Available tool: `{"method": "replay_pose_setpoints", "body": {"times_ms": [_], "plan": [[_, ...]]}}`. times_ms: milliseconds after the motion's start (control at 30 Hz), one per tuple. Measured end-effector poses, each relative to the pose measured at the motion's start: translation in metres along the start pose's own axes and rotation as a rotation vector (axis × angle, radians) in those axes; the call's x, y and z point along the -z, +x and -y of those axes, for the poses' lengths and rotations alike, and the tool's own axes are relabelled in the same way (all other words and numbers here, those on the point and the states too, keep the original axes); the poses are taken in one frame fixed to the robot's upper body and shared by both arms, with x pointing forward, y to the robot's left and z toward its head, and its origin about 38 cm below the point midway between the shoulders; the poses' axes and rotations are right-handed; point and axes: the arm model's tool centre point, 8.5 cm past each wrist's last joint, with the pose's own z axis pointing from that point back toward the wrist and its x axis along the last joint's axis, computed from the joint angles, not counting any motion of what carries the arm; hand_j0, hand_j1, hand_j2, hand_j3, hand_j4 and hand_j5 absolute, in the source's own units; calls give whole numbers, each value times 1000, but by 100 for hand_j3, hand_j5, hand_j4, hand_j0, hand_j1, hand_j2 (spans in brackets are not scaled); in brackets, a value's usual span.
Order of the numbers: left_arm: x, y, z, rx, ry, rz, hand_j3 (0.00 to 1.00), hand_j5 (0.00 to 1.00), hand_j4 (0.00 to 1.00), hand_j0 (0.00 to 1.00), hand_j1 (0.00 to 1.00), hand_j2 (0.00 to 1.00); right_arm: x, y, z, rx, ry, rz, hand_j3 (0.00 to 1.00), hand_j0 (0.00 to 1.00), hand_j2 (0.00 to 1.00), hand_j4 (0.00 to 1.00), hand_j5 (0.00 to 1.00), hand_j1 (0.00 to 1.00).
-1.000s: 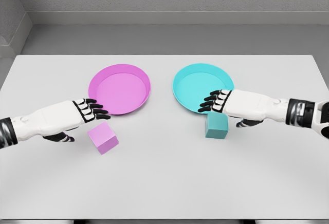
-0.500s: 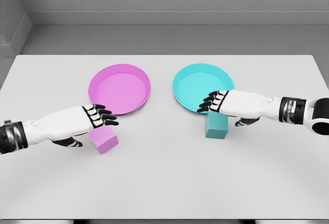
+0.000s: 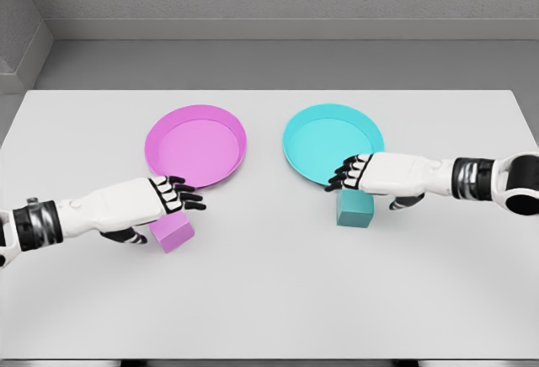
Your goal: Place the blocks in the corresponding plates according to their colors
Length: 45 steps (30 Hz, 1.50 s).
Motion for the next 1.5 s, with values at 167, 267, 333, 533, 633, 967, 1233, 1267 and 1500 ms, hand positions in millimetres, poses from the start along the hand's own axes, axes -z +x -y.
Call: {"method": "replay_pose_setpoints", "body": {"times_ms": [167, 267, 333, 533, 633, 967, 1233, 1267, 1500], "plan": [[2, 3, 6, -13, -13, 11, 100, 100, 100, 100, 100, 100, 12, -4, -4, 5, 13, -6, 100, 100, 100, 100, 100, 100], [2, 3, 6, -12, -21, 15, 100, 100, 100, 100, 100, 100, 18, -5, -7, 6, 19, -7, 100, 100, 100, 100, 100, 100], [3, 1, 4, -7, -26, 16, 100, 100, 100, 100, 100, 100, 21, -7, -9, 10, 23, -11, 100, 100, 100, 100, 100, 100], [4, -1, 14, -24, -52, 13, 100, 100, 100, 100, 100, 100, 24, -8, -13, 16, 33, -15, 100, 100, 100, 100, 100, 100], [4, -5, 10, -16, -48, 6, 100, 100, 100, 100, 100, 100, 27, -8, -15, 17, 42, -13, 100, 100, 100, 100, 100, 100], [13, -11, 11, -19, -55, 4, 100, 100, 100, 100, 100, 100, 29, -12, -21, 25, 56, -24, 100, 100, 100, 100, 100, 100], [16, -13, 12, -19, -66, 6, 100, 100, 100, 100, 100, 100, 39, -10, -18, 13, 55, -17, 100, 100, 100, 100, 100, 100], [16, -13, 14, -23, -72, 7, 100, 100, 100, 100, 100, 100, 40, -11, -18, 13, 56, -17, 100, 100, 100, 100, 100, 100], [18, -11, 22, -38, -88, 14, 100, 100, 100, 100, 100, 100, 44, -10, -26, 17, 79, -16, 100, 100, 100, 100, 100, 100]]}}
